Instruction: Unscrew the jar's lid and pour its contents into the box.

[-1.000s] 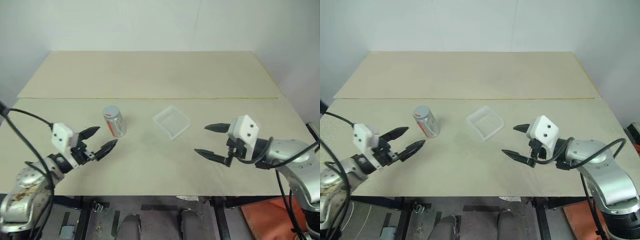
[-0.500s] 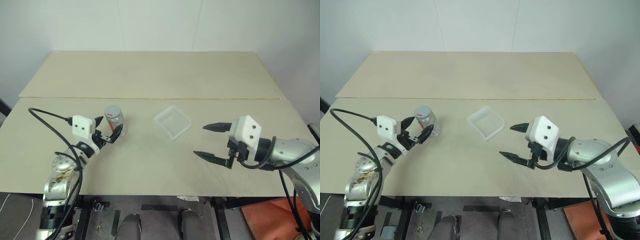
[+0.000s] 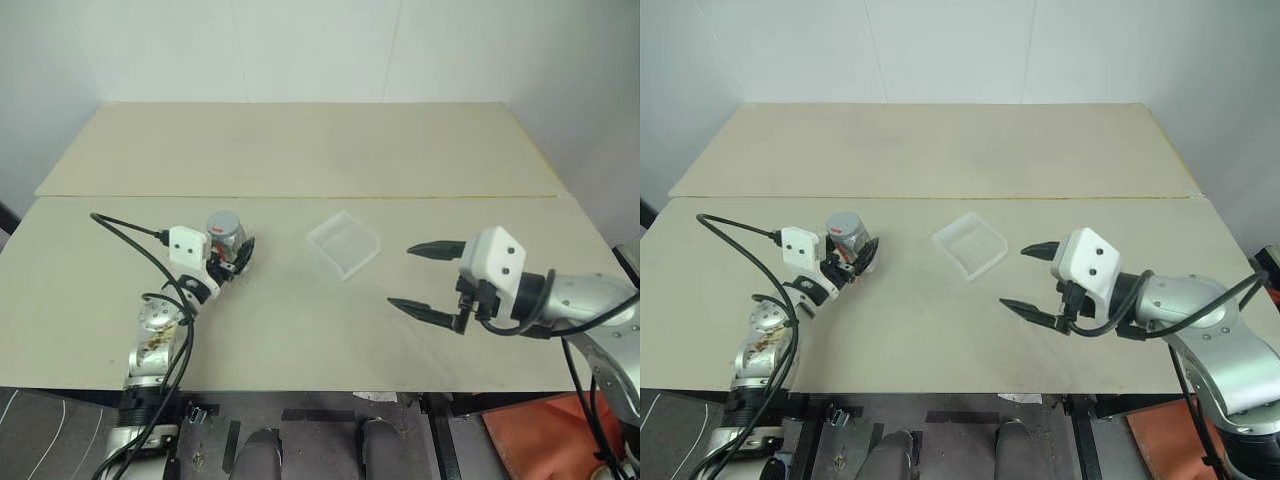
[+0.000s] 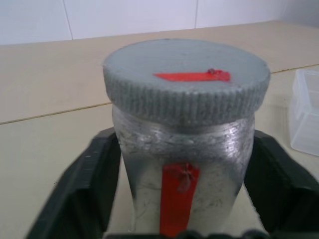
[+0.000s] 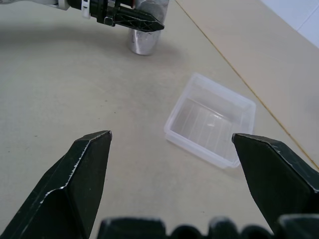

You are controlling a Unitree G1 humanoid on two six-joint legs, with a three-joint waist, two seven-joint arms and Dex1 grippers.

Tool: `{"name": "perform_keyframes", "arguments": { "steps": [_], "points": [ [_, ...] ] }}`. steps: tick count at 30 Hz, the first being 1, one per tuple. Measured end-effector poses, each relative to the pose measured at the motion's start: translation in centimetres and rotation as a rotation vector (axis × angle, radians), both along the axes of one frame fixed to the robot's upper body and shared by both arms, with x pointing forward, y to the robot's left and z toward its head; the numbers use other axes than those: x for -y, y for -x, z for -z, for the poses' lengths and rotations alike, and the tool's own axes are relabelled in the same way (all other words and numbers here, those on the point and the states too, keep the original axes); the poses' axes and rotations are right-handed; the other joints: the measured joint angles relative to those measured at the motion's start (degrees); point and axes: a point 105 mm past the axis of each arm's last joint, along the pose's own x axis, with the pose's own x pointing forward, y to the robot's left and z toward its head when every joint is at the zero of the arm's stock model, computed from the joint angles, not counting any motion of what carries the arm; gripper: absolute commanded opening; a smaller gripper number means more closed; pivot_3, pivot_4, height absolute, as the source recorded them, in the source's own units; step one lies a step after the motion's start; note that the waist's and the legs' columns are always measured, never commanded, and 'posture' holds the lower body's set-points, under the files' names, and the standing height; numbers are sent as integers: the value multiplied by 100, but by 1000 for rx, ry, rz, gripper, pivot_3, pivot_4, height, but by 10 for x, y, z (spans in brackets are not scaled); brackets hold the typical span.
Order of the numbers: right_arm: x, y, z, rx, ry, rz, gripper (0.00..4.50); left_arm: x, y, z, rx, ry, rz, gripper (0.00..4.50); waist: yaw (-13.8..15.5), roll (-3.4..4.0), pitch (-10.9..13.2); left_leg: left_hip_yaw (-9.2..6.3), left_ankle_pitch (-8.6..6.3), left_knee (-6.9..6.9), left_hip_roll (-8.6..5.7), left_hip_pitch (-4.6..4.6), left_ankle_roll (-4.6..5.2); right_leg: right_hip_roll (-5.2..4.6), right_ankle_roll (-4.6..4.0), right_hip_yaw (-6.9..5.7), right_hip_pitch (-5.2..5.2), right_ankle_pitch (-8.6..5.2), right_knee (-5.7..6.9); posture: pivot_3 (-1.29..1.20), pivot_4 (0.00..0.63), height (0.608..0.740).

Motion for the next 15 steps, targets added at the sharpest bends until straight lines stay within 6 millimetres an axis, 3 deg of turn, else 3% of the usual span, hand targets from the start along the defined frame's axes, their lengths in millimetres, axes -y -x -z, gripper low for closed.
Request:
{"name": "perform_keyframes", "arguments": {
  "steps": [2, 9, 12, 15],
  "points": [
    [1, 0, -2, 10, 0, 4, 4500, 0, 0, 0, -1, 4, -2, 1925, -1, 0, 0, 0, 0, 0, 0, 0, 0, 0, 0, 0, 0, 0, 1, 0, 150, 740],
    [-3, 2, -8, 22, -18, -16, 4500, 2, -1, -4, -42, -24, 47, 1924, -9, 0, 0, -1, 0, 0, 0, 0, 0, 0, 0, 0, -1, 0, 3, 0, 150, 740],
    [-11, -5, -25, 49, -112, -24, 4500, 11, 3, -21, -72, -50, 199, 1924, -47, -1, 1, -1, 1, 0, 0, 0, -3, 0, 0, 0, -3, 0, 5, 0, 150, 740],
    [-19, -13, -41, 50, -205, -30, 4500, 28, 13, -56, -26, -68, 389, 1924, -37, -2, 1, -3, 2, -1, 1, -1, -3, 1, 0, -1, -3, 0, 3, 0, 150, 740]
  ]
}}
